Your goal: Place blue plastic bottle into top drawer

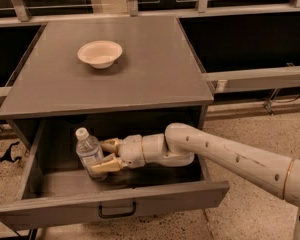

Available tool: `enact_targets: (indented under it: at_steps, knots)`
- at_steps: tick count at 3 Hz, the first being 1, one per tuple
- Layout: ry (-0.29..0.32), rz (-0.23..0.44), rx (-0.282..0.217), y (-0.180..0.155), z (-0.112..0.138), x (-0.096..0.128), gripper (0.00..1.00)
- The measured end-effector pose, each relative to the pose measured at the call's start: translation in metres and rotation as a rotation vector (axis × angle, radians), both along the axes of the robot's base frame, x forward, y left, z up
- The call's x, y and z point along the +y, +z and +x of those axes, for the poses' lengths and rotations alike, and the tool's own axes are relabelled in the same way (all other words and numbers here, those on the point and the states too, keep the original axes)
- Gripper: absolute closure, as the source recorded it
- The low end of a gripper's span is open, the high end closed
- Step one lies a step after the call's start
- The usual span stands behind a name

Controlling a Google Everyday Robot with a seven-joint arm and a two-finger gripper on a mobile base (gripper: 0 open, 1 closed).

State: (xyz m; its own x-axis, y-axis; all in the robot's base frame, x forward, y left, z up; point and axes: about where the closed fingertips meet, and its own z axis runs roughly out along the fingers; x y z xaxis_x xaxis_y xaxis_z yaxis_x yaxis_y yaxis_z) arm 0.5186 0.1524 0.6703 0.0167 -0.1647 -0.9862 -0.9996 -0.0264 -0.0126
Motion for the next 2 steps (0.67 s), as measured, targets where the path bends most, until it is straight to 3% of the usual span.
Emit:
enact_targets:
  at_steps: [2]
  knots:
    - [-0.01,0.028,-0.015,-0.009,-0.008,-0.0027,1.0]
